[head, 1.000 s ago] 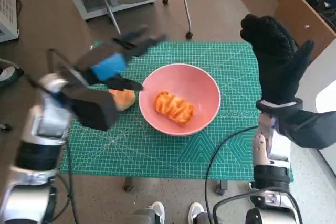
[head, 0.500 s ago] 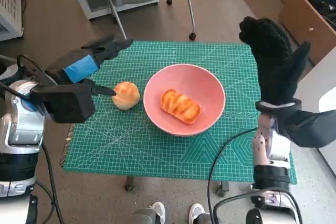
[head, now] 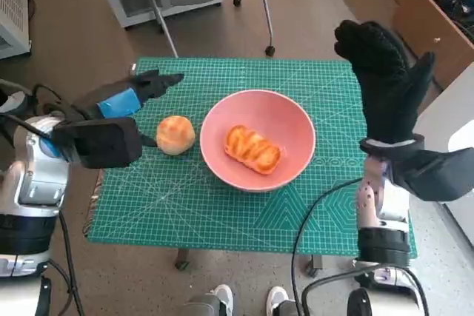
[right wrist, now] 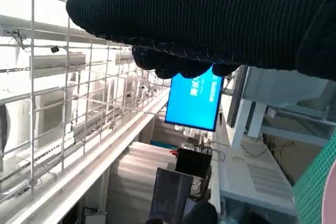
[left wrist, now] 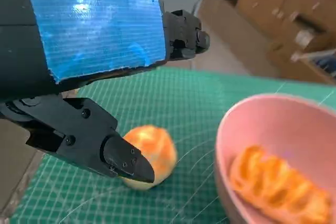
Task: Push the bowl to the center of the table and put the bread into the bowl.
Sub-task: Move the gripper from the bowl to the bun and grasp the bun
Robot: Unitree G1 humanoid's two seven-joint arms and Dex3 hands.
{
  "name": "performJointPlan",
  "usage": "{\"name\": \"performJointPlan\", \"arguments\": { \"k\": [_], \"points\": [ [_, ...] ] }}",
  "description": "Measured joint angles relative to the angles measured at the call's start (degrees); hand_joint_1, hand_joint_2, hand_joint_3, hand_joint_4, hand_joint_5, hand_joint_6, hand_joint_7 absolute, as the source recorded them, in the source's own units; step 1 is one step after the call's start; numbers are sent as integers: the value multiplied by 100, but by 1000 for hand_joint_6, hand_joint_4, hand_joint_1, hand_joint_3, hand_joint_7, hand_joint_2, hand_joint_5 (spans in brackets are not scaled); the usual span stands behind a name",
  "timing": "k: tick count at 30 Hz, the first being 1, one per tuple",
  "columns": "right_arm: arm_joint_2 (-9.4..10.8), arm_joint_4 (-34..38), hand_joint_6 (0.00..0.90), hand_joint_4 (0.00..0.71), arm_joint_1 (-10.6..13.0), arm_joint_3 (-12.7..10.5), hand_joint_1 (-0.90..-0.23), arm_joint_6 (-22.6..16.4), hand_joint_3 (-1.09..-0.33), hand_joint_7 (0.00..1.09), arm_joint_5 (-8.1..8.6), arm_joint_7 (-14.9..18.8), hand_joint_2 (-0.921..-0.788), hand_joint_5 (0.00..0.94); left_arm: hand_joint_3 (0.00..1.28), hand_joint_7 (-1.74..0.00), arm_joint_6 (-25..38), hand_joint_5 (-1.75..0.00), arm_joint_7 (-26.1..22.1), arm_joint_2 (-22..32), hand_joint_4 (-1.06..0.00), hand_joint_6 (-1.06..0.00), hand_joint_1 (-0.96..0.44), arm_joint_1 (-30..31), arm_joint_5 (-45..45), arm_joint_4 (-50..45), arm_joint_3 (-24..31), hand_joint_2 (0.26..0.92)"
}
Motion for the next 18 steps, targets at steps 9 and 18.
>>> {"name": "performJointPlan", "arguments": {
  "k": [9,18],
  "points": [
    [-26,43,211,351,-7,-35,-520,-19,-569,449,6,75,-921,1,4,-74,67,1,68,-256,1,-93,-88,-275,328,610,-396,757],
    [-104,9,210,349,2,-62,-518,-12,-573,450,6,95,-921,0,6,-59,-45,1,431,-631,1,-106,-136,-797,624,1820,-771,763]
  ]
}}
